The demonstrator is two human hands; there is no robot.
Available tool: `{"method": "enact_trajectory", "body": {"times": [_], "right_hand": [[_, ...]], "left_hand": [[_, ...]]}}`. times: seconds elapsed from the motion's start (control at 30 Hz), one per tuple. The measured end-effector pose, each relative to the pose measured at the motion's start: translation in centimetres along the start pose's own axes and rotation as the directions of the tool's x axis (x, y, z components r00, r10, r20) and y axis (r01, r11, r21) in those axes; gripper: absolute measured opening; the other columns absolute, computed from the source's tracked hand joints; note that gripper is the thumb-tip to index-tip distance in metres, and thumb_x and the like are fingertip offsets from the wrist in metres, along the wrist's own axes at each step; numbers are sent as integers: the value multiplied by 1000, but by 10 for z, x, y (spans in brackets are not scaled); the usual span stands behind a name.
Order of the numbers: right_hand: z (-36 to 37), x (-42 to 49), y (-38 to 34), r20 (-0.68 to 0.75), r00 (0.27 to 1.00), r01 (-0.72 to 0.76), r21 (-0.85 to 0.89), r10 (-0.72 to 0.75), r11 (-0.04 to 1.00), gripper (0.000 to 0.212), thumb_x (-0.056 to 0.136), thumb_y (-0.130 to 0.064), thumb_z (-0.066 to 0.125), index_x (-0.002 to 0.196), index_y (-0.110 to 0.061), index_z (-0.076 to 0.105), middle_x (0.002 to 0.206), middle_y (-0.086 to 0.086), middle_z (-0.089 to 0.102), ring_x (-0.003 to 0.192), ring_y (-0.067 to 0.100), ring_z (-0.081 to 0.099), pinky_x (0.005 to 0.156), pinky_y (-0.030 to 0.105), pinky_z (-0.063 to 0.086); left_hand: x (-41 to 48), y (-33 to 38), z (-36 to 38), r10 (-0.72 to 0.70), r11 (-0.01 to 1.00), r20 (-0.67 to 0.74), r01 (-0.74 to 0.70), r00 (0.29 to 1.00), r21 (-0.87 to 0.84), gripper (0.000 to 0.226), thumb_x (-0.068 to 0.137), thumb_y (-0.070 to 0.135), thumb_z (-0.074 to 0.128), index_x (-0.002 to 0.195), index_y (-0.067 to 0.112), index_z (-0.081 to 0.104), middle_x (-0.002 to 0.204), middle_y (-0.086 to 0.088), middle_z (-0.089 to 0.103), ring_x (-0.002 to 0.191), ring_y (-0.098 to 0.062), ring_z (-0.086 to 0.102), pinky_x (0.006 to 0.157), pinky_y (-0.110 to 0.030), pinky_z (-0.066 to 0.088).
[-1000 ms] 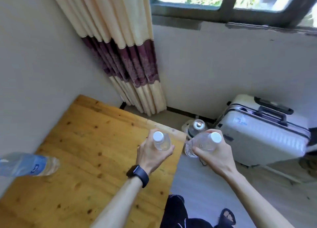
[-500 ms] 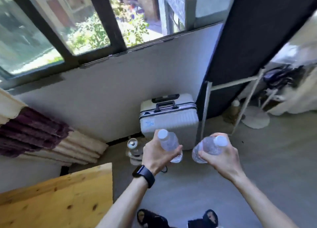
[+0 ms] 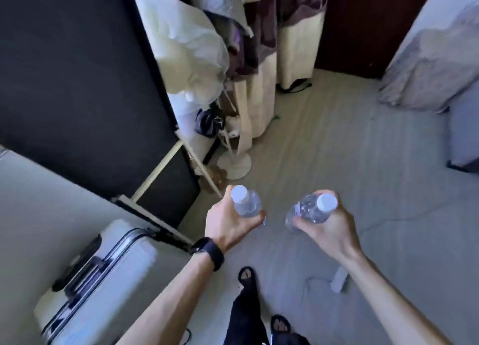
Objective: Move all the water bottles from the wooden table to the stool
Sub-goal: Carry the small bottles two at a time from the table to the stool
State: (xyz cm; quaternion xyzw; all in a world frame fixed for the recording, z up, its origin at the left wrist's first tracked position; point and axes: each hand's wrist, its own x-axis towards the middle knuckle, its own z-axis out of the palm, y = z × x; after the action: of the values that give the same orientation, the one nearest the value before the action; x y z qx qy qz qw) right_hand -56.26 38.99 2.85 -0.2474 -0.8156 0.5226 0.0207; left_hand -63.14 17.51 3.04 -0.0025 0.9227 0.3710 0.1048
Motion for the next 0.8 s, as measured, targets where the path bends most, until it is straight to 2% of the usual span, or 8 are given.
{"method": "enact_trajectory", "body": {"times": [0.13,0.33,0.4,0.53,0.67,0.8], "right_hand": [[-35,31,-1,-210,974,-78,39,84,996,53,66,-28,90,104,-28,53,81,-38,63,71,-13,59,60,4,42],[-88,85,-9,-454,880,-100,106,138,989,52,66,-27,90,105,-30,56,81,-31,67,73,-9,63,62,7,45],[-101,96,-11,-487,860,-109,112,150,988,51,66,-29,89,104,-31,56,81,-28,68,75,-9,63,62,10,45],[-140,129,-1,-568,801,-152,112,189,982,53,65,-28,90,106,-29,55,83,-19,68,75,-14,60,62,7,43],[-179,173,17,-610,763,-179,121,216,976,53,64,-33,88,106,-28,57,85,-17,70,83,-2,66,71,22,48],[-228,210,35,-622,745,-189,146,239,971,54,63,-33,89,106,-29,56,84,-16,71,83,2,67,68,20,46]], "left_hand": [[59,49,27,147,988,125,-152,981,27,59,59,68,71,97,32,46,84,13,67,84,-19,66,76,-36,55],[152,133,58,326,942,218,-335,920,3,55,65,63,73,101,34,43,84,13,67,84,-19,66,75,-34,54],[169,153,69,351,933,220,-360,910,-3,56,65,64,72,101,34,42,85,13,66,84,-21,65,75,-35,54],[204,199,110,402,908,324,-417,856,-23,58,64,68,73,100,33,43,85,14,66,82,-17,65,77,-36,55],[233,251,158,434,883,413,-470,801,-16,57,61,66,73,100,32,48,85,15,66,83,-13,66,77,-36,56],[260,312,204,442,858,471,-513,764,27,59,58,71,68,98,32,47,82,14,66,79,-12,66,74,-36,57]]}}
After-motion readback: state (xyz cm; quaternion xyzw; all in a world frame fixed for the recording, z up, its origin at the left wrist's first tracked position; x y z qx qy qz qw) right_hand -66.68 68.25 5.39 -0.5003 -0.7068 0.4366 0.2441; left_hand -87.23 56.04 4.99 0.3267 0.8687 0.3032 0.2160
